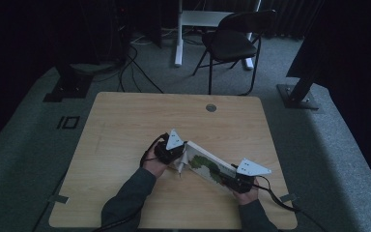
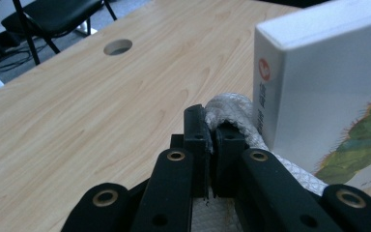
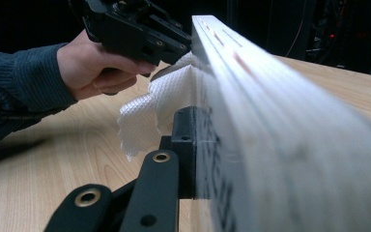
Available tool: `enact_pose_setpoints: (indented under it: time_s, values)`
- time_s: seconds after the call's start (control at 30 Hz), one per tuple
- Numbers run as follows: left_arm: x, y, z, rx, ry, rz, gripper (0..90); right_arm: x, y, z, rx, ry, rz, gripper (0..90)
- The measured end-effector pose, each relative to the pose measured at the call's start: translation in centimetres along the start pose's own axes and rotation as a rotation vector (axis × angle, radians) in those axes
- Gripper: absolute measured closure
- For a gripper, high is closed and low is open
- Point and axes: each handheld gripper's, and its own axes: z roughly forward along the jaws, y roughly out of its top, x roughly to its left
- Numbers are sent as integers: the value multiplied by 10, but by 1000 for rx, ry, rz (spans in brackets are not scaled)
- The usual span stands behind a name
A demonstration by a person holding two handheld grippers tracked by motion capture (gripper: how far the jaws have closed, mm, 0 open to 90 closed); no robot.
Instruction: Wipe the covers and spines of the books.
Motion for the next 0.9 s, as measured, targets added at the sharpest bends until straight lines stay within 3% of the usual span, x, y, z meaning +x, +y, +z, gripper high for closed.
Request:
enact_pose_setpoints:
  time_s: [0.2,0.33,0.6,0.9]
  values:
    - [4,5,-8,-10,7,11,871,4,3,-5,3,-23,-19,781]
    - [6,7,-11,-13,8,12,869,9,4,-6,18,-31,-57,781]
    - [10,12,-15,-15,3,14,869,14,5,-6,36,-18,-85,781]
    - [12,25,-24,-40,-10,31,869,26,11,-8,45,-50,-155,781]
